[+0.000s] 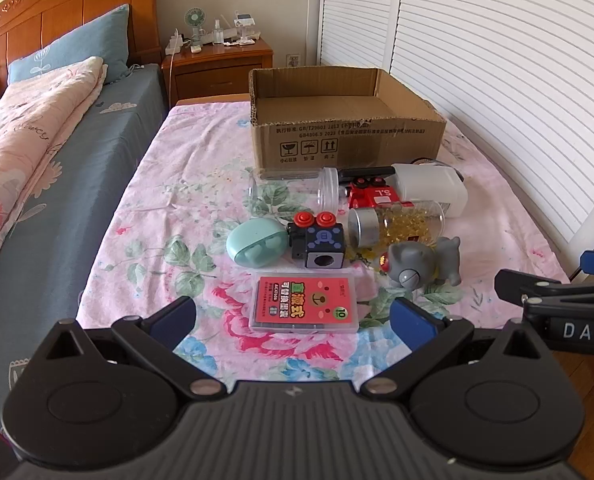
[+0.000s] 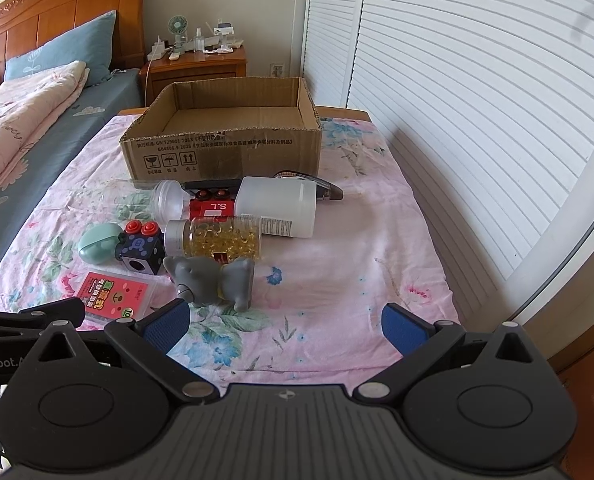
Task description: Organize rigid objects
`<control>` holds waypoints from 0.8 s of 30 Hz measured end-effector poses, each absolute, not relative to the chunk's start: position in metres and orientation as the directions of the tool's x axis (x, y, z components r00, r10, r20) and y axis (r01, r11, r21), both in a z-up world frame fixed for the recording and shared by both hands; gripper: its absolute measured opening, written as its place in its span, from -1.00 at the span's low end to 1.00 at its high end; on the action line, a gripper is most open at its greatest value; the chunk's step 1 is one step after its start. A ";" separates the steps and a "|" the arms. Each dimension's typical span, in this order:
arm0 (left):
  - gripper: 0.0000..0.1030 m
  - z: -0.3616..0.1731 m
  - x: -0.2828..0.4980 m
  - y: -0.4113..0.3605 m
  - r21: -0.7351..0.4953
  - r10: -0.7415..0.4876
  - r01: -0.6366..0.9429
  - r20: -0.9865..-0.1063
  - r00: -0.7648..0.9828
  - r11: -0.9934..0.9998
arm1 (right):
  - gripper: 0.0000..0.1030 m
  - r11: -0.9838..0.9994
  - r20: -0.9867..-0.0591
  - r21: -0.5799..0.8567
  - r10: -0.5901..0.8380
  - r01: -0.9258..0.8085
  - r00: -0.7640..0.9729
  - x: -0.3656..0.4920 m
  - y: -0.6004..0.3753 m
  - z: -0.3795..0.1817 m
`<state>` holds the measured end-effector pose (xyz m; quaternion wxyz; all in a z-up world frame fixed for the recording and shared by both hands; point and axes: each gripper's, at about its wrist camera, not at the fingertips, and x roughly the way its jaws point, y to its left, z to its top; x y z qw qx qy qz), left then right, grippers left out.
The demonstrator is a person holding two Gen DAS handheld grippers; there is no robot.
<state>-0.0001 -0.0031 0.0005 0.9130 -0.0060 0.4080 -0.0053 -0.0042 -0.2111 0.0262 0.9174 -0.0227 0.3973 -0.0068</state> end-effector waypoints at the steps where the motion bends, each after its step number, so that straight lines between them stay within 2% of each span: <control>1: 0.98 0.001 0.000 -0.003 -0.017 -0.017 0.005 -0.745 0.667 1.000 | 1.00 0.999 -0.728 -0.048 -0.031 -0.006 0.685 -0.005 -0.211 0.026; 24: 0.98 -0.002 0.004 -0.001 -0.020 -0.022 0.011 -0.746 0.665 1.000 | 1.00 0.999 -0.721 -0.046 -0.029 -0.007 0.692 -0.002 -0.210 0.028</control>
